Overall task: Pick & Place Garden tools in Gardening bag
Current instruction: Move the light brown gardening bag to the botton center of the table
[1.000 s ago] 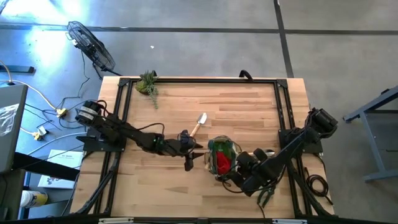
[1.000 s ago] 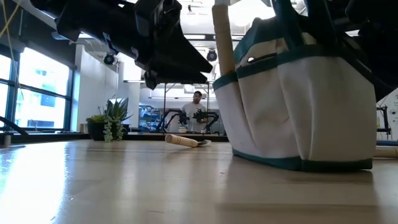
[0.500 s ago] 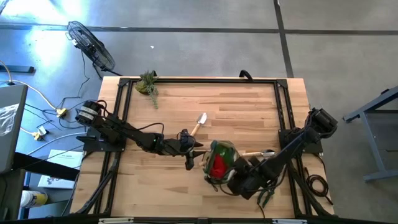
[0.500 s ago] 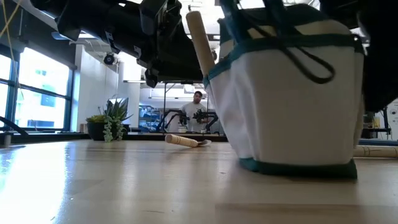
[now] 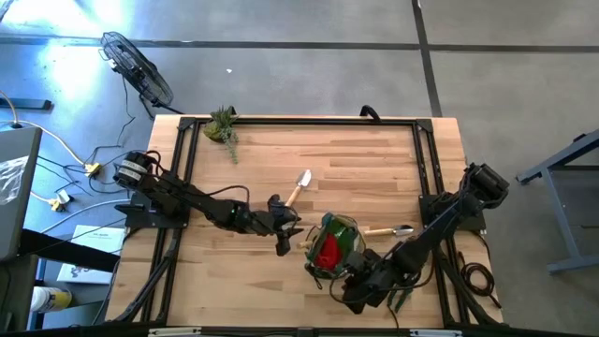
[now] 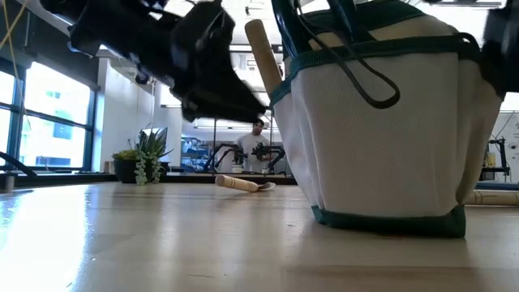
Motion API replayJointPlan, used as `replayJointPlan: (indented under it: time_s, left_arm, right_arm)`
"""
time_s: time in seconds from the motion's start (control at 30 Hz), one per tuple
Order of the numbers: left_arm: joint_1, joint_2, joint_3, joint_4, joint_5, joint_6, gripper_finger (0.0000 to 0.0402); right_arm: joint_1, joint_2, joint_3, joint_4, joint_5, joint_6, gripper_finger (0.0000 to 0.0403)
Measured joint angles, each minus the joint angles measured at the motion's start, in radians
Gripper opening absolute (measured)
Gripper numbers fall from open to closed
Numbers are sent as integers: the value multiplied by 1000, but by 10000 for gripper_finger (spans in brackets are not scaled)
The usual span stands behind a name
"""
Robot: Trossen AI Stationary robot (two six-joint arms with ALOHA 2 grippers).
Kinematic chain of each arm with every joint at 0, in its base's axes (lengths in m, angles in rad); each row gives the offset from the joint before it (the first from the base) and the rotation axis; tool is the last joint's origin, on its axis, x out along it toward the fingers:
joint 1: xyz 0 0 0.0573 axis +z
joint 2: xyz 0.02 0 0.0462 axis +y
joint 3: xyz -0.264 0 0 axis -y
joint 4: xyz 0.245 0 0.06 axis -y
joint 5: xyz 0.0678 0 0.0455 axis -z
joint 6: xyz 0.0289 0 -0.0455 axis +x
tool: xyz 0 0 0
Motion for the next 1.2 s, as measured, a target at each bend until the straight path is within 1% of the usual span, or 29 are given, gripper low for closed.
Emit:
replayJointPlan:
  time_s: [0.1,0.17,0.27,0.33,0.43,0.57,0.7,0.73,0.8,0.97,1.2]
  left_arm:
    - [0,0,0,-123,21,-15,161]
    - [-1,0,0,-227,38,-52,161]
    - [-1,0,0,-368,64,-121,161]
    - [-1,0,0,-435,78,-156,161]
    - [-1,0,-1,-471,92,-185,161]
    - [-1,0,-1,-467,119,-190,161]
    - [-1,0,-1,-465,125,-190,161]
    - [-1,0,-1,-462,128,-190,161]
    - [-1,0,-1,-454,137,-190,161]
    - [-1,0,-1,-424,143,-189,161]
    - [-1,0,0,-422,164,-187,161]
  right_arm:
    - [11,-1,0,16,-26,-81,93]
    - [20,-7,0,24,-35,-142,93]
    - [25,-28,0,27,-30,-196,93]
    - [20,-47,0,53,-7,-266,93]
    - [19,-80,0,107,93,-439,93]
    - [20,-132,0,182,289,-680,93]
    - [13,-170,2,197,462,-825,93]
    - [7,-175,2,194,488,-840,93]
    - [-12,-181,2,179,503,-860,93]
    - [-77,-180,2,161,473,-861,93]
    - [-141,-179,2,-33,458,-708,93]
